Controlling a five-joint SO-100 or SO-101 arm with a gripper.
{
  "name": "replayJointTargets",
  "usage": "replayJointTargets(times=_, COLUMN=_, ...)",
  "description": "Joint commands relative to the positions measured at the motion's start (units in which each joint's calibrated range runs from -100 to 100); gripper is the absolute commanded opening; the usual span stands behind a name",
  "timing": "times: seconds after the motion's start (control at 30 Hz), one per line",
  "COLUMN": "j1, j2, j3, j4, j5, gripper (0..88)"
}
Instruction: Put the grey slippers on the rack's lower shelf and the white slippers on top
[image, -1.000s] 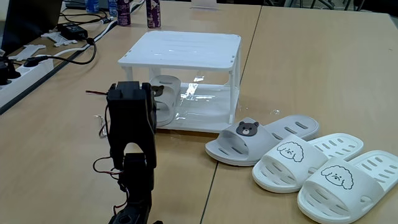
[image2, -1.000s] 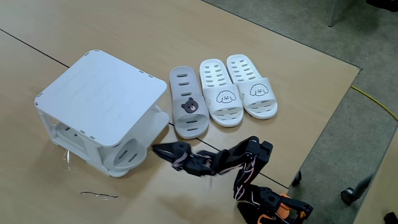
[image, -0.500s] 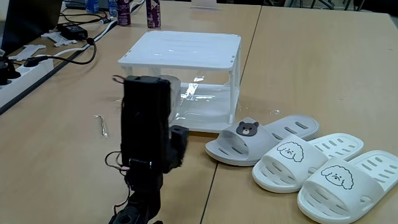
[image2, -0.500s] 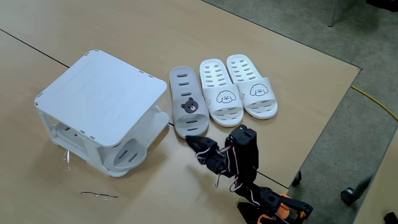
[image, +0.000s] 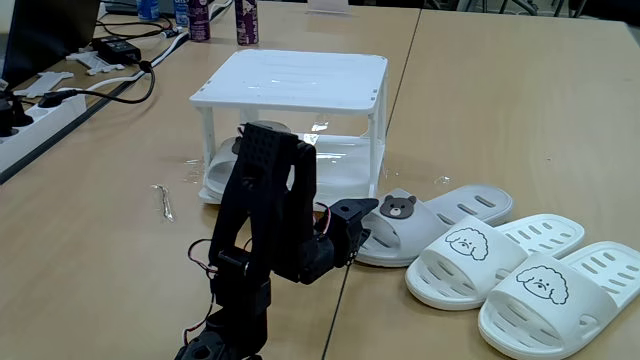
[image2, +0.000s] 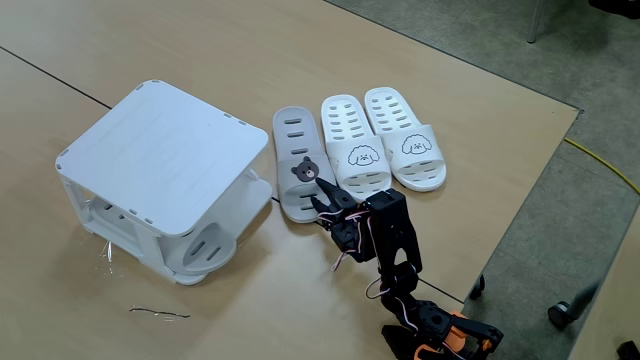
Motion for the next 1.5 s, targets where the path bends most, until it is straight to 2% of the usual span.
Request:
replayJointTargets(times=0.0, j1=0.3, j2=3.0, j3=-8.2, j4=-1.2, j5=0.4, gripper=26.2)
replayJointTargets(times=0.37, j1=0.1, j2=20.9, j3=-37.1, j4=-0.3, j5=0.4, gripper=25.7)
replayJointTargets(times=0.47, j1=0.5, j2=24.6, j3=-44.1, j4=3.5, j5=0.4, gripper=25.4)
replayJointTargets(times=0.53, j1=1.2, j2=25.4, j3=-49.6, j4=7.3, j5=0.4, gripper=18.9)
replayJointTargets(times=0.63, j1=2.2, j2=24.9, j3=-52.5, j4=11.7, j5=0.4, gripper=0.8)
replayJointTargets(times=0.7, j1=2.6, j2=23.9, j3=-52.3, j4=11.8, j5=0.4, gripper=0.8)
replayJointTargets(times=1.0, j1=4.0, j2=-0.9, j3=-37.9, j4=19.8, j5=0.4, gripper=0.8)
replayJointTargets(times=1.3, j1=4.0, j2=-35.9, j3=-2.2, j4=20.9, j5=0.4, gripper=0.8)
replayJointTargets(times=1.47, j1=3.8, j2=-48.4, j3=15.3, j4=20.9, j5=0.4, gripper=0.8)
